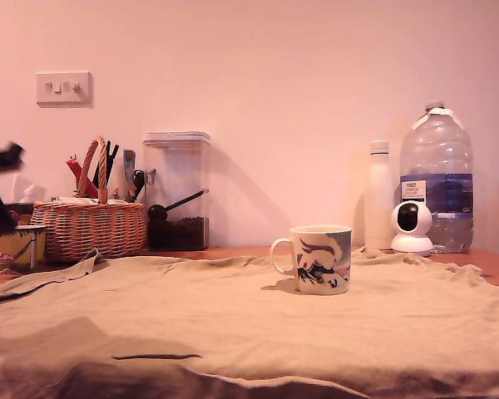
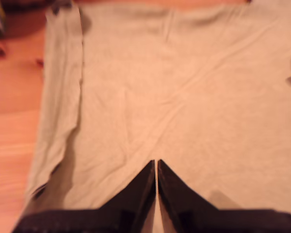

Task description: Pick up the coffee capsules on the table and drop them inside the coffee cup

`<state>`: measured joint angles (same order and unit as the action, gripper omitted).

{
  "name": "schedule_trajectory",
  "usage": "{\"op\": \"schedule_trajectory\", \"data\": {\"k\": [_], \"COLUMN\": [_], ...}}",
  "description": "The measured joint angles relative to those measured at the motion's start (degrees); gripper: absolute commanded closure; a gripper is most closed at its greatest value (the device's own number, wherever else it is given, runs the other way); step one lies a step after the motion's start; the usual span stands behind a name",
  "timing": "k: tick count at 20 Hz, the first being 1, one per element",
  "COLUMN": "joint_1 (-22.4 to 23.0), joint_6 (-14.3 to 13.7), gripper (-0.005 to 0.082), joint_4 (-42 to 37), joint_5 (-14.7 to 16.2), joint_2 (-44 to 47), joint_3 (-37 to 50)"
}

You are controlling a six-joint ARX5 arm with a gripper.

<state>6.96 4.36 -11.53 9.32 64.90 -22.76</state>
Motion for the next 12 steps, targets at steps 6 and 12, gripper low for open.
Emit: {"op": "schedule_trajectory", "data": {"k": [6,12], "joint_1": [0.00,0.00], "joint_6": [1.20,1.31], "gripper": [0.0793,0.0793], "joint_4": [1.27,9.46], "joint_5": [-1.18,-1.42], "joint_2": [-16.50,-32.68], "joint_3": [7.50,9.84]}}
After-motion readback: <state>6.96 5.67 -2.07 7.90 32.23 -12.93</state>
